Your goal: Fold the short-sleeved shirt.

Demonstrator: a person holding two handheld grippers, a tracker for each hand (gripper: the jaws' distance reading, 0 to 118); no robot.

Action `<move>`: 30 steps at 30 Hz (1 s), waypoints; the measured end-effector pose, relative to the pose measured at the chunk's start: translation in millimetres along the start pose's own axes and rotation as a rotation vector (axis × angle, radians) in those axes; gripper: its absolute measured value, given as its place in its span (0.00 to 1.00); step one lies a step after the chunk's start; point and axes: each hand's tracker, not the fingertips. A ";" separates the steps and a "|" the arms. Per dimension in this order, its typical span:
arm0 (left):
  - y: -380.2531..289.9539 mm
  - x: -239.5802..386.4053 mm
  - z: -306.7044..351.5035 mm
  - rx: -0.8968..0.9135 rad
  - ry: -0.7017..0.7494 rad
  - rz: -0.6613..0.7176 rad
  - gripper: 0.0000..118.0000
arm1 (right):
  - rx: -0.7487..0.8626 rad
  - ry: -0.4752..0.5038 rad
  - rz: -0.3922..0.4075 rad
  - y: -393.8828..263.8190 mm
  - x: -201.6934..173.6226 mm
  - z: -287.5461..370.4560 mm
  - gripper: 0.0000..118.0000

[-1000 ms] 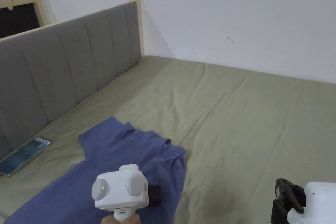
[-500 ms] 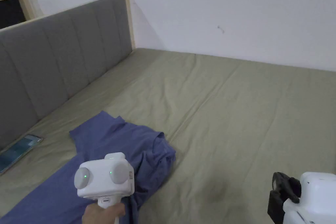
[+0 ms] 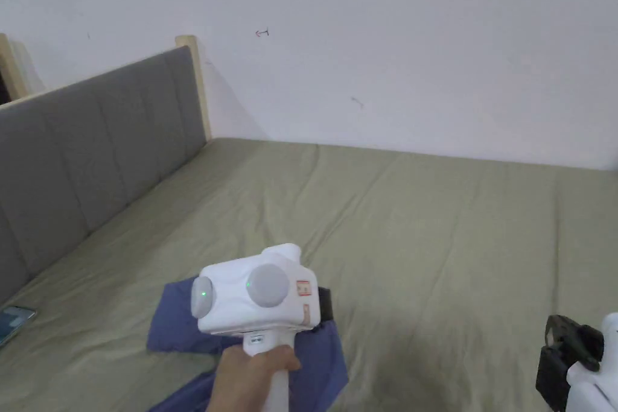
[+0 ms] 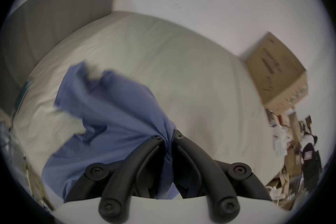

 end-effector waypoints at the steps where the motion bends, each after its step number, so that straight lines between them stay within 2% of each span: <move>1: 3.3 31.8 -2.4 0.000 -0.078 -0.033 0.04 | 0.012 -0.026 -0.010 3.7 8.9 5.0 0.00; 6: -7.3 163.6 -2.0 -0.009 -0.371 -0.186 0.04 | 0.064 -0.149 -0.022 16.7 49.6 32.5 0.00; 10: -59.6 246.3 -20.4 -0.100 -0.549 -0.327 0.04 | 0.098 -0.256 -0.066 22.1 88.2 54.8 0.00; 11: -77.6 258.0 -36.6 -0.141 -0.517 -0.292 0.04 | 0.098 -0.278 -0.088 22.6 98.3 60.4 0.00; 13: -115.4 274.6 -69.6 -0.286 -0.506 -0.330 0.04 | 0.091 -0.306 -0.123 17.7 115.2 65.8 0.00; 17: -182.4 273.3 -122.4 -0.442 -0.411 -0.419 0.07 | 0.052 -0.349 -0.157 3.2 135.9 70.4 0.00; 18: -191.6 268.5 -129.4 -0.475 -0.398 -0.413 0.16 | 0.034 -0.361 -0.159 -0.7 139.8 68.7 0.00; 19: -196.7 264.4 -134.2 -0.511 -0.396 -0.400 0.30 | 0.019 -0.370 -0.159 -5.1 143.6 66.4 0.00; 20: -197.5 260.3 -135.5 -0.530 -0.388 -0.381 0.49 | 0.010 -0.375 -0.164 -8.1 145.8 64.1 0.00; 21: -193.8 254.8 -132.7 -0.526 -0.390 -0.349 0.79 | 0.001 -0.375 -0.173 -10.5 147.0 61.4 0.00; 22: -189.8 250.6 -130.3 -0.519 -0.404 -0.341 0.93 | -0.007 -0.370 -0.183 -12.2 147.8 59.1 0.00; 23: -183.3 245.9 -124.3 -0.510 -0.422 -0.324 0.98 | -0.014 -0.358 -0.196 -15.2 150.2 54.8 0.00; 26: -151.8 226.9 -98.4 -0.404 -0.400 -0.323 0.87 | -0.029 -0.325 -0.196 -16.0 140.4 47.6 0.00; 27: -143.0 218.5 -90.9 -0.371 -0.383 -0.316 0.71 | -0.031 -0.317 -0.189 -14.8 131.8 45.9 0.00; 28: -134.6 207.9 -83.4 -0.338 -0.372 -0.306 0.49 | -0.036 -0.305 -0.183 -15.0 127.1 43.4 0.00; 29: -128.7 197.8 -77.8 -0.310 -0.354 -0.296 0.21 | -0.040 -0.291 -0.179 -15.4 123.0 41.3 0.00; 30: -124.7 185.8 -73.9 -0.287 -0.328 -0.285 0.01 | -0.043 -0.275 -0.177 -16.2 118.3 39.0 0.00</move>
